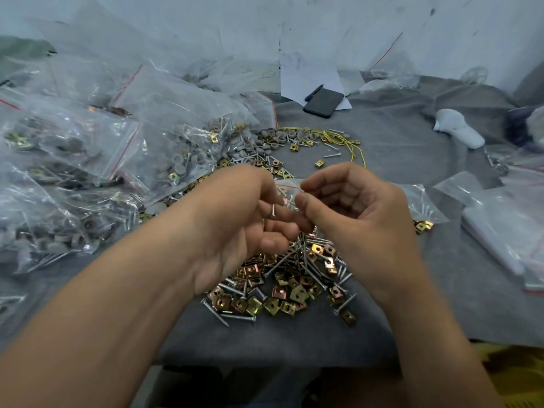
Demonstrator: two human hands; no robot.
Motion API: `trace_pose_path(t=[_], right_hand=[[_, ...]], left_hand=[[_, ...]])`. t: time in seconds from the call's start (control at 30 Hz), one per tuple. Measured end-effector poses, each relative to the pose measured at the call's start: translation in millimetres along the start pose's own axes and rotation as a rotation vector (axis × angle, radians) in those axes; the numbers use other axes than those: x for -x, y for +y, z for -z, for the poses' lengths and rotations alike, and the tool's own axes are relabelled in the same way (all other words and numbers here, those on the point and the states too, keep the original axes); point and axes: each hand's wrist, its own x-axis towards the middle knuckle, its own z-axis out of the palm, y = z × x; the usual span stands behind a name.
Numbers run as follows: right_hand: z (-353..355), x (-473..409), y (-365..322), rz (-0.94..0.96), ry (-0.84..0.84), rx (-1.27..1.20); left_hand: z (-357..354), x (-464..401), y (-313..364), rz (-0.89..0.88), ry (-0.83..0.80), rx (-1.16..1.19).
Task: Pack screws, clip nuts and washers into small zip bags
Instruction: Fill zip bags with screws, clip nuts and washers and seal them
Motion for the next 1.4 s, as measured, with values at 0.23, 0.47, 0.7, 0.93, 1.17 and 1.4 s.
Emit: trace_pose_path(t=[0.23, 0.47, 0.7, 0.93, 1.17, 1.4], right_hand=[[3, 1, 4, -0.013, -0.001, -0.012], [9, 4, 6, -0.011, -0.002, -0.014], [4, 7, 6, -0.008, -0.017, -0.025], [2, 8, 7, -0.012, 0.003, -0.001], [24, -21, -15, 0.036, 0.020, 0.122], [36, -82, -43, 0.109, -0.112, 0.169]], left_hand=[[2, 4, -1, -0.014, -0.062, -0.053], [11, 6, 2, -0.042, 0.009, -0.440], [9, -4, -8, -0.238, 0.174, -0.881], [3, -5, 1, -0.127, 0.180, -0.510], [20, 1, 2, -0.831, 0.343, -0.844], [22, -24, 19, -0.852, 0.235, -0.691]])
